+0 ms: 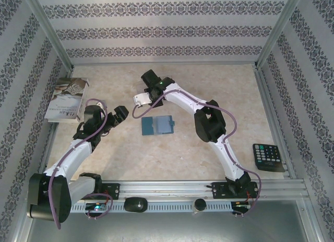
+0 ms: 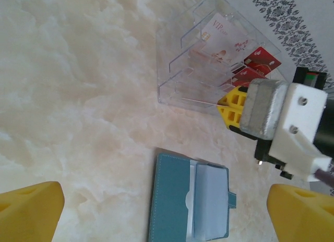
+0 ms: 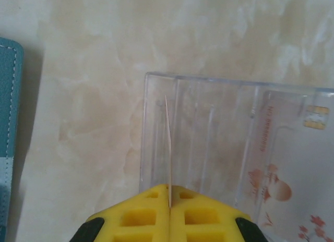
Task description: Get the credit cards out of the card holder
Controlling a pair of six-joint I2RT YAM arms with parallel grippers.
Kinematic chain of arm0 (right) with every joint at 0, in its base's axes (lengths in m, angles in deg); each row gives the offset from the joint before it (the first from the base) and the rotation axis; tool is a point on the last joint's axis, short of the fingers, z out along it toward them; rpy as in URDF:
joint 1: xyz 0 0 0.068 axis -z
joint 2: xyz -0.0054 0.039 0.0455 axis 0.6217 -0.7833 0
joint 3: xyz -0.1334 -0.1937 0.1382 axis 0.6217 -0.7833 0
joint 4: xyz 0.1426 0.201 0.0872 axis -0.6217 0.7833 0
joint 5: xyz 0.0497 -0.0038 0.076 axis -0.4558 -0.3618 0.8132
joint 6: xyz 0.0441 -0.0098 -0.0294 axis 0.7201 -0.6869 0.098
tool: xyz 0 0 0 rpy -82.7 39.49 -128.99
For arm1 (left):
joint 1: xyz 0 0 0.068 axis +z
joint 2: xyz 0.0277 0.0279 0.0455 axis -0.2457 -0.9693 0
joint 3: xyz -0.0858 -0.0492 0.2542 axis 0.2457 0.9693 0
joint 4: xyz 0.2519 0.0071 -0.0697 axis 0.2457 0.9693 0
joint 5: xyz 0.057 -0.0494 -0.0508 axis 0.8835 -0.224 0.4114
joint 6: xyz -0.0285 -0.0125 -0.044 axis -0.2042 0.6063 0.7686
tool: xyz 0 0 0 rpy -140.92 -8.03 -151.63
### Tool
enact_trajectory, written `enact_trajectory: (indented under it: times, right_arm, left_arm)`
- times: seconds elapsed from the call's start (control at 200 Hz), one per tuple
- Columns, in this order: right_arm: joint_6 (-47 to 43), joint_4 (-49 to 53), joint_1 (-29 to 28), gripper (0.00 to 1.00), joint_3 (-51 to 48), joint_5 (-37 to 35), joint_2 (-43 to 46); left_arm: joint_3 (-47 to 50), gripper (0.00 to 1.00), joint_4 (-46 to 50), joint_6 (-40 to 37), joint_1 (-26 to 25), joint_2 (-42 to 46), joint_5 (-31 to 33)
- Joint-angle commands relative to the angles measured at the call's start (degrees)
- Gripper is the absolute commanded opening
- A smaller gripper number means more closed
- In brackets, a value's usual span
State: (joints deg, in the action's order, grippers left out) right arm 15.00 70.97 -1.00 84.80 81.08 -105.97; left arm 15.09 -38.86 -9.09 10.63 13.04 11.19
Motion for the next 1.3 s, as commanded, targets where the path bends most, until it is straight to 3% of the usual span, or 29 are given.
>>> enact_trajectory:
  times: [0.0,0.839,1.299]
  right_arm:
    - [-0.7,-3.4,-0.3,0.0,-1.3,-2.4,0.5]
    - [2.4,-0.1,-1.8,0.0,1.7,-2.8,3.8]
    - [4.1,-1.9,-1.5,0.0,1.8,-2.8,1.2]
  left_arm:
    - [0.8,1.0,-2.9,1.1,1.1,-0.3,-1.6]
    - [1.5,1.0,-3.8,1.5,1.3,0.4,-2.4]
    - [1.6,1.0,-3.5,1.5,1.3,1.2,-2.3]
